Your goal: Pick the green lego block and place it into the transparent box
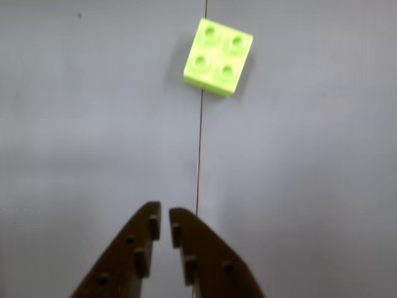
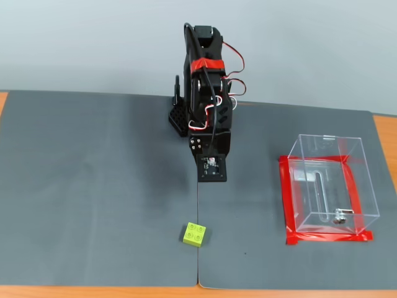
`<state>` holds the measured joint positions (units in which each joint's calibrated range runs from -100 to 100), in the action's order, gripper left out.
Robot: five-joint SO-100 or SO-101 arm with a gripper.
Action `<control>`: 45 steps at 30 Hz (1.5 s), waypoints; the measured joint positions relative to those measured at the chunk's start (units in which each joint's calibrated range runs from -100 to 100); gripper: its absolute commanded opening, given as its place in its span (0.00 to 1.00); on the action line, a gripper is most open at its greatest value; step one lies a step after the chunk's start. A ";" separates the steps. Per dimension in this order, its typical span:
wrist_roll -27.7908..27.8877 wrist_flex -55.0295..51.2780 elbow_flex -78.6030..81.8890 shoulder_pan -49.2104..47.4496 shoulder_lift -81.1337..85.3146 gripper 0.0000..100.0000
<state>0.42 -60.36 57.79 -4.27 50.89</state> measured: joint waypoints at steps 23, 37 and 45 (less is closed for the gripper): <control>-7.42 2.08 -25.95 0.96 -34.15 0.04; -9.91 2.08 -26.04 0.74 -35.60 0.39; -9.91 6.16 -26.04 0.74 -35.85 0.39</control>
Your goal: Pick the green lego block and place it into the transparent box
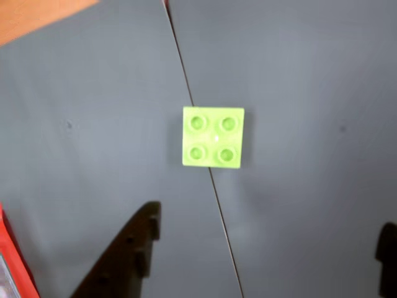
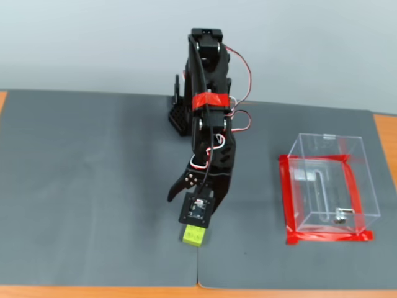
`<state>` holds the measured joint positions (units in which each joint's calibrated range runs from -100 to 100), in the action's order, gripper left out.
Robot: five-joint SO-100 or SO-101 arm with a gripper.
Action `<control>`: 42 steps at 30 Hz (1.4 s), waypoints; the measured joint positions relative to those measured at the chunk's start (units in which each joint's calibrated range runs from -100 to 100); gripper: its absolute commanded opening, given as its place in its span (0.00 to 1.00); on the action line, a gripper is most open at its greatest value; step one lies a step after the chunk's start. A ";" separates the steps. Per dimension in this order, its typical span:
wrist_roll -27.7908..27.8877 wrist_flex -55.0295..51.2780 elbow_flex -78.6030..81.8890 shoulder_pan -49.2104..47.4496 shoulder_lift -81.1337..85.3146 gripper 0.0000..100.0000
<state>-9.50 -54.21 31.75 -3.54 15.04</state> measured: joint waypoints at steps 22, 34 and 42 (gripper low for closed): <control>-0.05 5.98 -0.18 -1.03 -10.37 0.39; -0.05 9.71 -0.18 -1.03 -14.87 0.39; -0.05 10.93 -1.26 -1.03 -17.08 0.39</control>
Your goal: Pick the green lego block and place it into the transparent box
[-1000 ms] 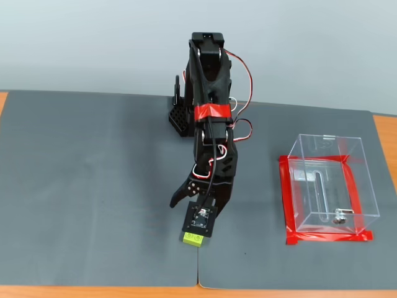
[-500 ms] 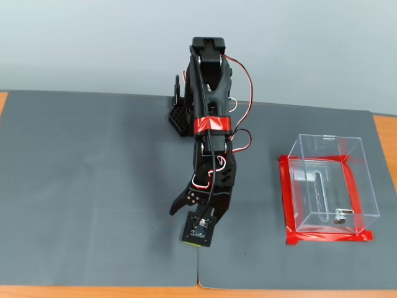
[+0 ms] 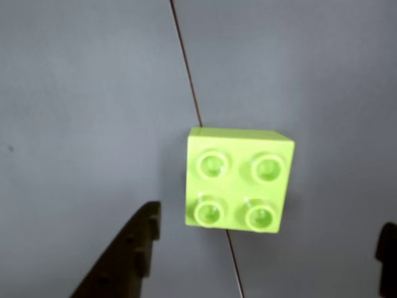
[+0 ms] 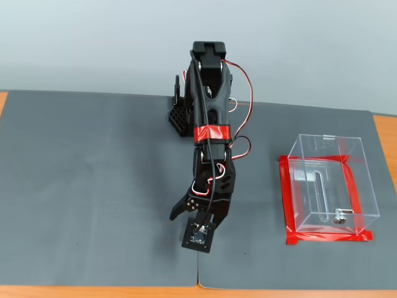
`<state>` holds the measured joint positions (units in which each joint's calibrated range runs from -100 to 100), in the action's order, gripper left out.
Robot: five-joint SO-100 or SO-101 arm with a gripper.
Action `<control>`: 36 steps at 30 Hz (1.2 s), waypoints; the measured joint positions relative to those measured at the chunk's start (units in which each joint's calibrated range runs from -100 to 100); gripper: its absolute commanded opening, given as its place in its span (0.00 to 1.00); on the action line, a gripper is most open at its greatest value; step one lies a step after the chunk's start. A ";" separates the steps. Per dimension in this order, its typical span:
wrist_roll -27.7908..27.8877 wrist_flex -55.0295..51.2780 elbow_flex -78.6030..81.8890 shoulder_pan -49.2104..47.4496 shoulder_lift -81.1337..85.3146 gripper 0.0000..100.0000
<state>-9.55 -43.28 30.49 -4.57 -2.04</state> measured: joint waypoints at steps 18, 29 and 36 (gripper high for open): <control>0.00 0.00 -3.41 0.00 -5.78 0.39; 0.00 0.00 -3.59 0.00 -7.90 0.39; 0.00 0.00 -3.68 0.00 -7.90 0.39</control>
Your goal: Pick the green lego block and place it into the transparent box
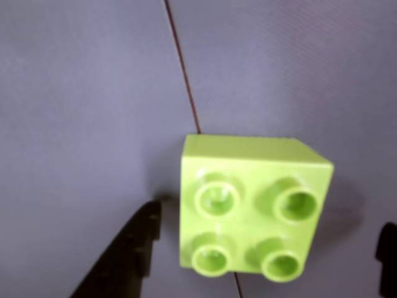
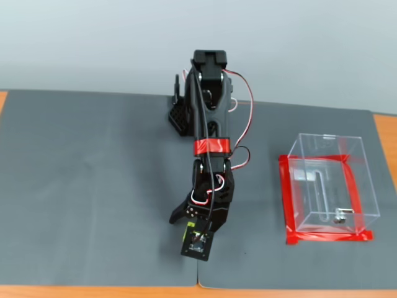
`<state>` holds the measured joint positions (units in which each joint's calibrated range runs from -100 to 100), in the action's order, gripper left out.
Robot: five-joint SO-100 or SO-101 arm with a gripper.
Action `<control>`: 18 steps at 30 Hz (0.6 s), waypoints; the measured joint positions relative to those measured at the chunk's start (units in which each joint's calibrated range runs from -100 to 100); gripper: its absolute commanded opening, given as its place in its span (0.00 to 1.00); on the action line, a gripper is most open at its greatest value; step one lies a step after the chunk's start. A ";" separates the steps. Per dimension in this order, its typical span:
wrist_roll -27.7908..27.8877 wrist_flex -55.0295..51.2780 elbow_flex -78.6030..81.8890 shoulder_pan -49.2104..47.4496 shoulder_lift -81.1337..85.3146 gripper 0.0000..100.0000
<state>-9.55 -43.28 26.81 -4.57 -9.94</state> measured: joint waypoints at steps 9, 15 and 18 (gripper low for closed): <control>0.00 0.00 -0.09 0.00 0.00 0.34; 0.10 0.00 -0.09 0.00 0.00 0.12; 0.05 0.00 -0.36 0.66 0.08 0.07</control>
<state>-9.50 -43.28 26.45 -3.91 -9.86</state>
